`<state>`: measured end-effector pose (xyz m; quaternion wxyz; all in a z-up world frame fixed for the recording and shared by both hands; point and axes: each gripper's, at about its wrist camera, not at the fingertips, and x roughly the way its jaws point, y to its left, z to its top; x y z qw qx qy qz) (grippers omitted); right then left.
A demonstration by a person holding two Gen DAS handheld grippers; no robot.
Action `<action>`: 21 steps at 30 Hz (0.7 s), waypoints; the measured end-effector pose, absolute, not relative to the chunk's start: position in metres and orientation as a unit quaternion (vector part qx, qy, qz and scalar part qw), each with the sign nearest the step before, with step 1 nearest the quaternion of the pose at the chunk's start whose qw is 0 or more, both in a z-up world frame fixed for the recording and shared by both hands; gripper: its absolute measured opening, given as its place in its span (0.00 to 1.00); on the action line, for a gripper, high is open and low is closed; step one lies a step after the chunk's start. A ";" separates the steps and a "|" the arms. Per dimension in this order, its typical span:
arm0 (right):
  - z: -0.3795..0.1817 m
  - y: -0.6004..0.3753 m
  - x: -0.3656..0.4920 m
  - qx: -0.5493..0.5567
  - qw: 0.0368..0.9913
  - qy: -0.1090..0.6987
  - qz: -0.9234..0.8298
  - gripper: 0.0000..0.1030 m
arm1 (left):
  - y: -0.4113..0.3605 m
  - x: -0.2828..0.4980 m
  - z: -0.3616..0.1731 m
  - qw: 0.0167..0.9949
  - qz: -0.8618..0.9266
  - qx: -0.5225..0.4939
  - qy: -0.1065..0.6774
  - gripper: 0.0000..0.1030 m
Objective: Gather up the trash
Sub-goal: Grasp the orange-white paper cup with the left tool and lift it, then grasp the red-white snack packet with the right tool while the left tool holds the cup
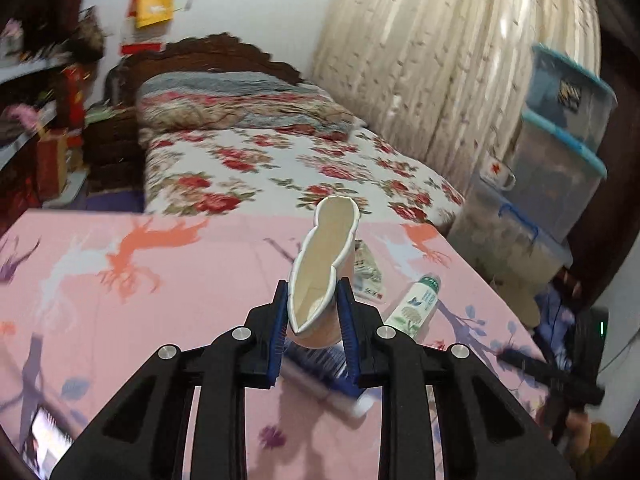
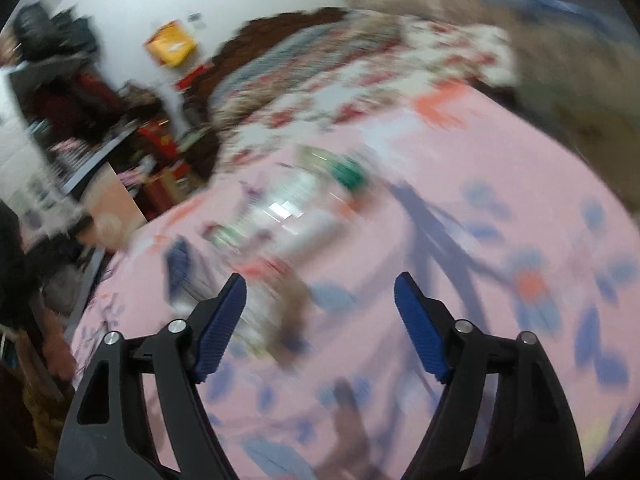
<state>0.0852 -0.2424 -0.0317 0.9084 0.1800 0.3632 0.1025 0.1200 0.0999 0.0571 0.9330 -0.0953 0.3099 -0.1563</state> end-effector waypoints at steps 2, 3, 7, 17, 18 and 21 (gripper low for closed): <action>-0.012 -0.214 0.114 0.108 0.912 0.370 0.138 0.73 | 0.114 0.109 0.052 0.931 -0.150 -0.110 0.313 0.22; -0.004 -0.192 0.129 0.056 0.912 0.374 0.157 0.73 | 0.118 0.104 0.051 0.931 -0.148 -0.114 0.314 0.22; 0.010 -0.122 0.181 -0.069 0.886 0.399 0.226 0.70 | 0.136 0.087 0.039 0.926 -0.143 -0.137 0.323 0.22; -0.060 -0.105 0.329 -0.045 0.761 0.608 0.220 0.48 | 0.148 0.073 0.019 0.912 -0.152 -0.164 0.344 0.23; -0.066 -0.106 0.333 -0.043 0.755 0.616 0.223 0.47 | 0.147 0.073 0.017 0.910 -0.155 -0.164 0.347 0.23; -0.074 -0.102 0.338 -0.046 0.742 0.626 0.235 0.46 | 0.145 0.076 0.012 0.907 -0.159 -0.164 0.354 0.23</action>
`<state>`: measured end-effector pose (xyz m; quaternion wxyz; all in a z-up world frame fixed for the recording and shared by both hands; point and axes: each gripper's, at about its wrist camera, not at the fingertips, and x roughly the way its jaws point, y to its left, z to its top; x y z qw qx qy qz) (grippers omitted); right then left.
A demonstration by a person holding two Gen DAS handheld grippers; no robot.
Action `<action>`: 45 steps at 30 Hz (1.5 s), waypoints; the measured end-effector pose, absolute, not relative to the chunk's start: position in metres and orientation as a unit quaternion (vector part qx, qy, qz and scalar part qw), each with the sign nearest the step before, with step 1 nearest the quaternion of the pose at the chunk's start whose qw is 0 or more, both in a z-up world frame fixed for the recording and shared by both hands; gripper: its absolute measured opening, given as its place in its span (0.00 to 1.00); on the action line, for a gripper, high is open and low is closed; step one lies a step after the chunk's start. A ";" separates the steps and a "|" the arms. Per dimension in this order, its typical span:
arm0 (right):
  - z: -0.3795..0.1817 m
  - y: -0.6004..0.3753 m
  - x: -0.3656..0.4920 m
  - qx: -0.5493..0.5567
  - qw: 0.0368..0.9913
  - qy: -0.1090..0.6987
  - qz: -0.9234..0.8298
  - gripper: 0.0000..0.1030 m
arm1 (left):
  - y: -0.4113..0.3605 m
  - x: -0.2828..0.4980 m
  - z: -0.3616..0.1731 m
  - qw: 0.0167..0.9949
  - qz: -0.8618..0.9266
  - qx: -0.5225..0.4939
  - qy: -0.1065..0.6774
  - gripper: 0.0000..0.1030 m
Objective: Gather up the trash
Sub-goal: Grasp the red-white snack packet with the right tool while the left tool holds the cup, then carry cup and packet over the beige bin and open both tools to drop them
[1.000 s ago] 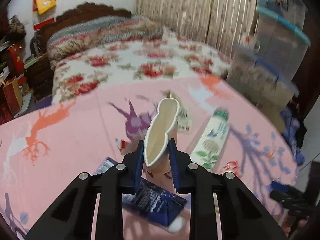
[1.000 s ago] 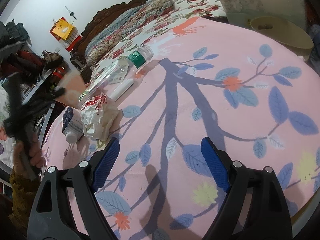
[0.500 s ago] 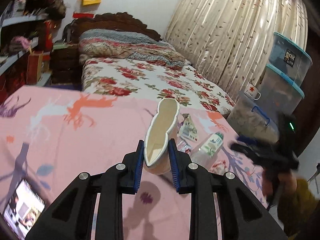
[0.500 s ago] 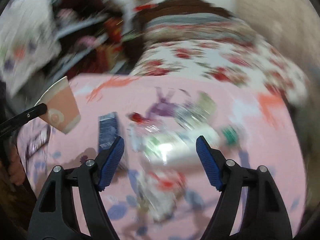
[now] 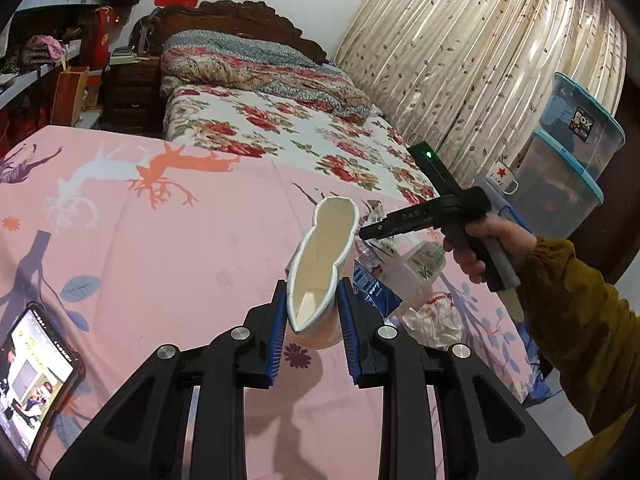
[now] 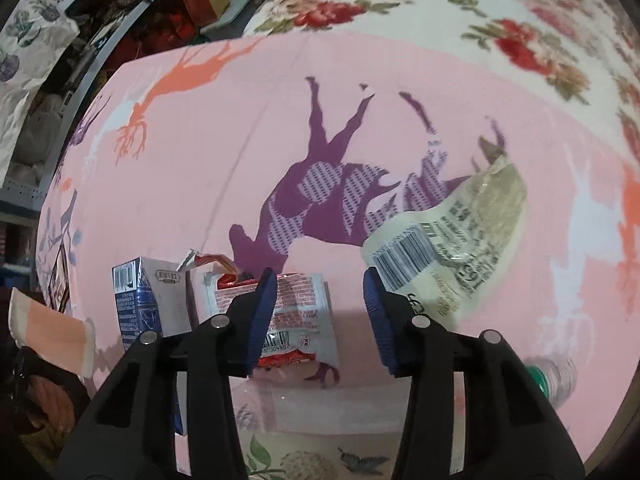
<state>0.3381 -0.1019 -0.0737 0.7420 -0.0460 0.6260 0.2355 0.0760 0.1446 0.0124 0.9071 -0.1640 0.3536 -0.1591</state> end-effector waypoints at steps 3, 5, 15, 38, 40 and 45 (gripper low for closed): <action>-0.082 -0.097 0.340 -0.065 0.732 0.633 0.245 0.46 | 0.144 0.082 0.008 0.903 -0.160 -0.169 0.362 0.23; -0.087 -0.093 0.340 -0.073 0.725 0.637 0.253 0.41 | 0.143 0.084 0.007 0.901 -0.160 -0.171 0.364 0.23; -0.064 -0.094 0.317 -0.069 0.753 0.589 0.286 0.08 | 0.143 0.081 0.012 0.905 -0.149 -0.170 0.360 0.24; 0.022 -0.312 0.136 0.093 0.884 0.423 0.175 0.08 | -0.009 0.067 0.050 0.877 -0.298 -0.084 0.369 0.24; 0.009 -0.342 0.122 0.111 0.887 0.423 0.148 0.08 | -0.035 0.072 0.047 0.866 -0.317 -0.073 0.379 0.24; -0.014 -0.420 0.096 0.155 0.896 0.409 0.077 0.08 | -0.115 0.097 0.041 0.838 -0.364 -0.036 0.404 0.24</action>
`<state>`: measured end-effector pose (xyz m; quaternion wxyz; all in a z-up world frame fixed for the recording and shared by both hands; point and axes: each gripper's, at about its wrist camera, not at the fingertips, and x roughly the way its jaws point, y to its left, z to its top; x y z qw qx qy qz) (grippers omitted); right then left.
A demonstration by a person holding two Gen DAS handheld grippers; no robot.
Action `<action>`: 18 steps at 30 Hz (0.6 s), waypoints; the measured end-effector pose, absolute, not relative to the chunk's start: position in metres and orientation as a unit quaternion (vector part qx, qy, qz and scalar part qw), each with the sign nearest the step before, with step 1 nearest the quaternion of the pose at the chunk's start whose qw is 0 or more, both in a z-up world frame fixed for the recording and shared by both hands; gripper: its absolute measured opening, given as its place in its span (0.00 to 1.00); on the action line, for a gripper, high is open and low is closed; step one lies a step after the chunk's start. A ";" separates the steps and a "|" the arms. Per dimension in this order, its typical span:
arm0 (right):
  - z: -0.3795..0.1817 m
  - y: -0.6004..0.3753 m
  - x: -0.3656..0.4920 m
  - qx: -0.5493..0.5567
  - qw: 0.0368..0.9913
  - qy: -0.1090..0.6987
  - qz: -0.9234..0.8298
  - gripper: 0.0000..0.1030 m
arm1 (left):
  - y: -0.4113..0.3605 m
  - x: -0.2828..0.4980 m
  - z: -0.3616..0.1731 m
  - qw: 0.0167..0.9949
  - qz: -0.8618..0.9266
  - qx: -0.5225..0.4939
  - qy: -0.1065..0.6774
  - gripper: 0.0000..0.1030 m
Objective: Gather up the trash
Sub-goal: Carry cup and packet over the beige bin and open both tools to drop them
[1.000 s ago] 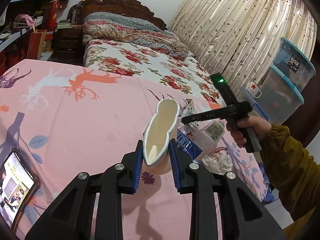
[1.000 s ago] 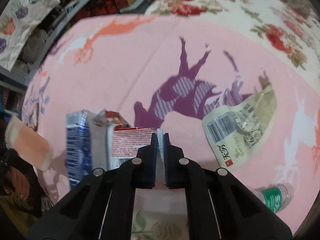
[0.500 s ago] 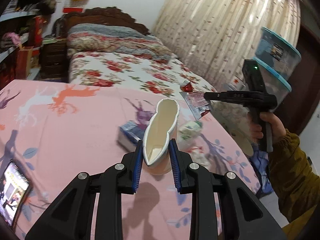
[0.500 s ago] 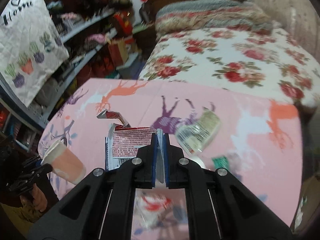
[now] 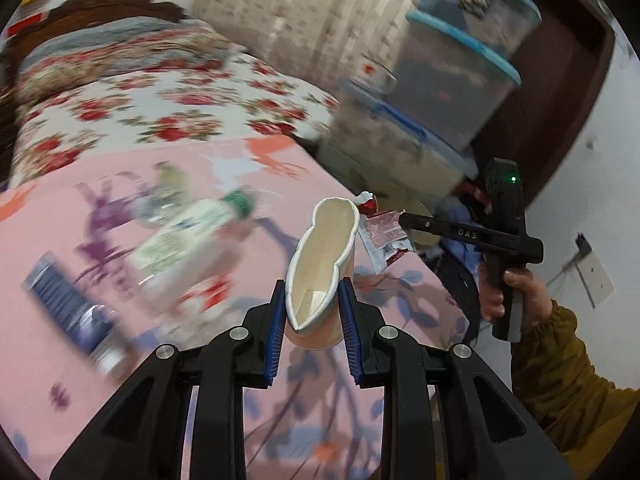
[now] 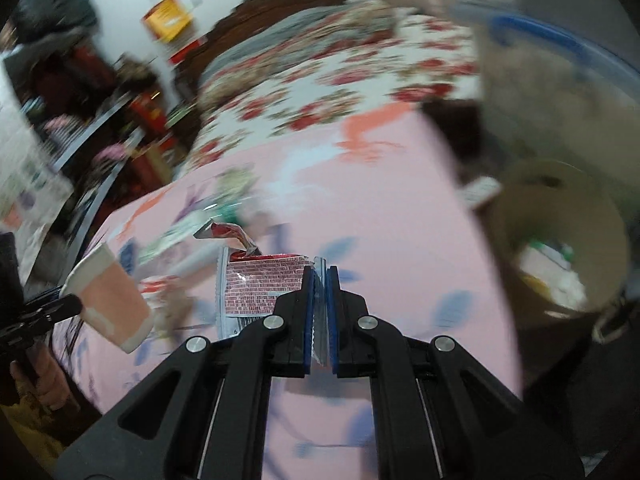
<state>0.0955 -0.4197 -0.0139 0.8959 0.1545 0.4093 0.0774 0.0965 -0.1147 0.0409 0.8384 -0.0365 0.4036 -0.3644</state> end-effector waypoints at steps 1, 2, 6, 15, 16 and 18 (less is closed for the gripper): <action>-0.017 -0.435 0.092 0.164 0.897 0.405 0.065 0.08 | -0.133 0.102 0.040 0.835 -0.371 -0.026 0.406 0.24; -0.019 -0.447 0.089 0.171 0.898 0.401 0.055 0.08 | -0.153 0.109 0.038 0.830 -0.378 -0.016 0.411 0.24; -0.026 -0.505 0.078 0.193 0.905 0.380 0.003 0.08 | -0.216 0.134 0.033 0.814 -0.398 0.009 0.423 0.24; -0.047 -0.627 0.068 0.245 0.902 0.340 -0.104 0.08 | -0.405 0.187 0.034 0.772 -0.462 0.081 0.430 0.26; -0.051 -0.637 0.071 0.249 0.901 0.339 -0.111 0.08 | -0.420 0.191 0.033 0.770 -0.466 0.086 0.428 0.29; -0.059 -0.652 0.073 0.259 0.898 0.334 -0.124 0.09 | -0.458 0.200 0.025 0.770 -0.468 0.092 0.424 0.33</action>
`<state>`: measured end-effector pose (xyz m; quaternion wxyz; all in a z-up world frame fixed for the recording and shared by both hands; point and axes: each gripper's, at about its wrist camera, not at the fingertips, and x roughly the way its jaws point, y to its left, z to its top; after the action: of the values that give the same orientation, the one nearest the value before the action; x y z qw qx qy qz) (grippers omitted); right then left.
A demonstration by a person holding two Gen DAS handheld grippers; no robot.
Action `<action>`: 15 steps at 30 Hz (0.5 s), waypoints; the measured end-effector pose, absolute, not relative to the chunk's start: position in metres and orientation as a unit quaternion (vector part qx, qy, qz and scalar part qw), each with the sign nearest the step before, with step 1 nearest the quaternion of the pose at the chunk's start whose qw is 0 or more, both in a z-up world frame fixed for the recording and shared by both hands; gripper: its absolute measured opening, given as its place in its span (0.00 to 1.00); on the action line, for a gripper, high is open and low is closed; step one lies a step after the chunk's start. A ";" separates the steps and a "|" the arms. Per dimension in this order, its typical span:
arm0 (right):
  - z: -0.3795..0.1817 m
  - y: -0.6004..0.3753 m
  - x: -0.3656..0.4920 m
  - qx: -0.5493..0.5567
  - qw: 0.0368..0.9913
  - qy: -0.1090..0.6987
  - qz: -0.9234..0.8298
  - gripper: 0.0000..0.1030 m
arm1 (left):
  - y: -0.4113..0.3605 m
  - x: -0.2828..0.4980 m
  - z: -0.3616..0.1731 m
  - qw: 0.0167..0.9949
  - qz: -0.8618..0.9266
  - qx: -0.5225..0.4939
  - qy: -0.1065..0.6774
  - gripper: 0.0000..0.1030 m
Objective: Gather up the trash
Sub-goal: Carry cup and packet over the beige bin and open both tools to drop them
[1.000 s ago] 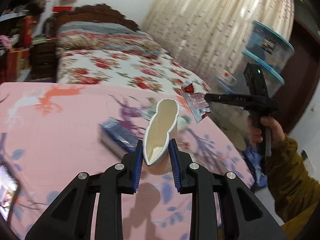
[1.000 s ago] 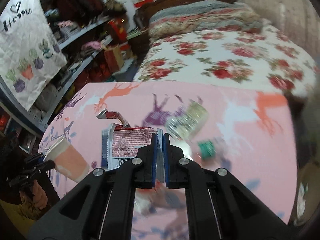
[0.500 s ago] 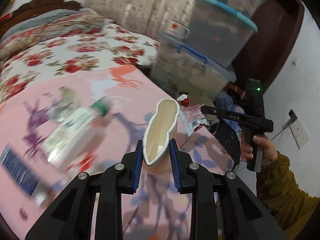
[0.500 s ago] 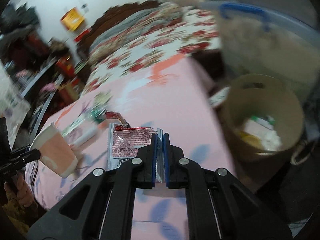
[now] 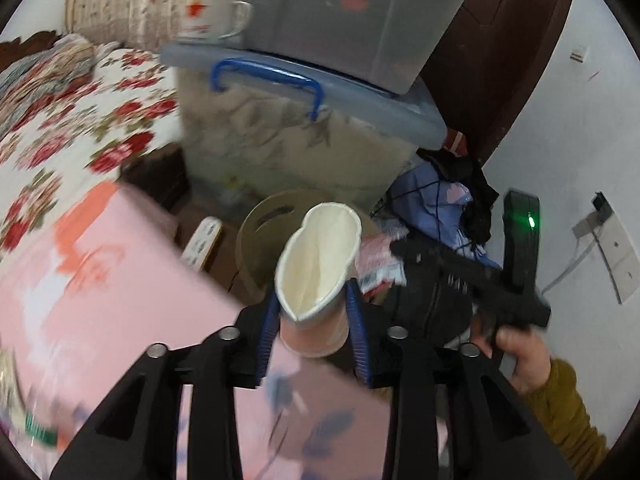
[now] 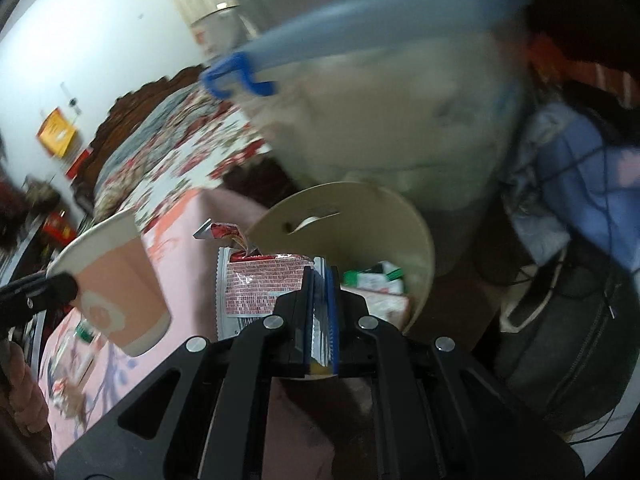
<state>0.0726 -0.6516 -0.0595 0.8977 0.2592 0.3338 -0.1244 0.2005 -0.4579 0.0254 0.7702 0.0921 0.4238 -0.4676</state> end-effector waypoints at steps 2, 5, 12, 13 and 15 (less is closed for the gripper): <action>-0.069 -0.662 0.076 0.272 0.896 0.326 -0.129 0.12 | -0.487 0.208 0.014 0.773 -0.465 0.104 0.420 0.43; -0.086 -0.670 0.082 0.299 0.884 0.334 -0.129 0.21 | -0.511 0.218 -0.003 0.791 -0.425 0.127 0.421 0.65; -0.082 -0.647 0.068 0.280 0.904 0.295 -0.132 0.78 | -0.475 0.211 -0.006 0.786 -0.426 0.092 0.437 0.65; -0.079 -0.642 0.065 0.286 0.905 0.289 -0.126 0.78 | -0.468 0.207 -0.004 0.786 -0.428 0.089 0.438 0.65; -0.072 -0.631 0.058 0.299 0.906 0.279 -0.111 0.78 | -0.445 0.191 0.001 0.782 -0.435 0.080 0.438 0.66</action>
<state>0.0584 -0.6307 -0.0718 0.9060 0.2987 0.2788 -0.1107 0.1913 -0.4452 0.0005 0.7824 0.0802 0.4383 -0.4351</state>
